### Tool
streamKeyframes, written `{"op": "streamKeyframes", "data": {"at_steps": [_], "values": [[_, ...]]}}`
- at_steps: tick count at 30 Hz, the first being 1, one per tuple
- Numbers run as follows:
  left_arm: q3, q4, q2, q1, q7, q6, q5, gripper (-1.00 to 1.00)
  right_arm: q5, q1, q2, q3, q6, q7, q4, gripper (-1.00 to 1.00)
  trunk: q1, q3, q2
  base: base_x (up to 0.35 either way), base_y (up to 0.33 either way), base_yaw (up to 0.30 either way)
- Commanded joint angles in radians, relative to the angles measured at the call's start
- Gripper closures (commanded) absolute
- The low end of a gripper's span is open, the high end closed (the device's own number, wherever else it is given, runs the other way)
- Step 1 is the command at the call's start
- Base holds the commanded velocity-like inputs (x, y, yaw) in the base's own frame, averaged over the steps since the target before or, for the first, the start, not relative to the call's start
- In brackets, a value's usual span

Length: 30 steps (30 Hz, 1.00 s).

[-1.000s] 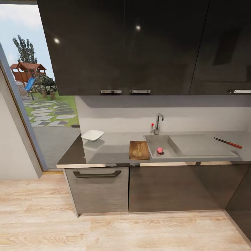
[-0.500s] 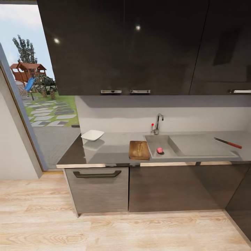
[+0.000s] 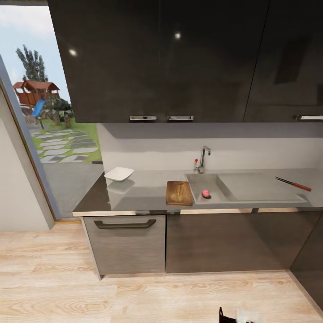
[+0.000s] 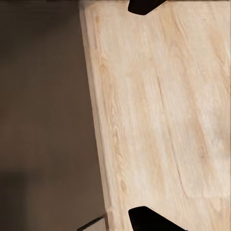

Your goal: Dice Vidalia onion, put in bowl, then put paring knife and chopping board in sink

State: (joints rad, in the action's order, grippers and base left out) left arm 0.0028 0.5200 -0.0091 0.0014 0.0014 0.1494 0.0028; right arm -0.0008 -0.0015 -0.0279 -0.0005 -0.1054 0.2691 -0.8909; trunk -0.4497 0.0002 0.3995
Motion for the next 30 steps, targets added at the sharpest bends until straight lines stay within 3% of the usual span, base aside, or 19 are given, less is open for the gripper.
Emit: {"op": "streamKeyframes", "data": {"at_steps": [1, 11, 18, 30], "values": [[0.000, 0.000, 0.000, 0.000, 0.000, 0.002, 0.000, -1.00, -0.001, 0.000, -0.001, 0.000, 0.048, 0.010, -0.057, -1.00, 0.000, 0.000, 0.000, 0.000, 0.000, 0.000], [-0.001, -0.001, 0.000, 0.000, 0.000, 0.002, 0.001, -1.00, -0.001, 0.000, -0.002, 0.000, 0.331, 0.057, -0.450, -1.00, 0.000, 0.000, 0.000, 0.000, 0.000, 0.000], [-0.001, -0.002, 0.000, 0.000, 0.000, 0.002, 0.002, -1.00, -0.001, -0.025, -0.004, 0.003, 0.485, 0.109, -0.628, -1.00, 0.000, 0.000, 0.000, 0.000, 0.000, 0.000], [-0.001, -0.008, 0.000, 0.000, 0.000, 0.003, 0.002, -1.00, -0.001, -0.292, -0.023, 0.005, 0.740, 0.166, -0.681, -1.00, 0.000, 0.000, 0.000, 0.000, 0.000, 0.000]]}}
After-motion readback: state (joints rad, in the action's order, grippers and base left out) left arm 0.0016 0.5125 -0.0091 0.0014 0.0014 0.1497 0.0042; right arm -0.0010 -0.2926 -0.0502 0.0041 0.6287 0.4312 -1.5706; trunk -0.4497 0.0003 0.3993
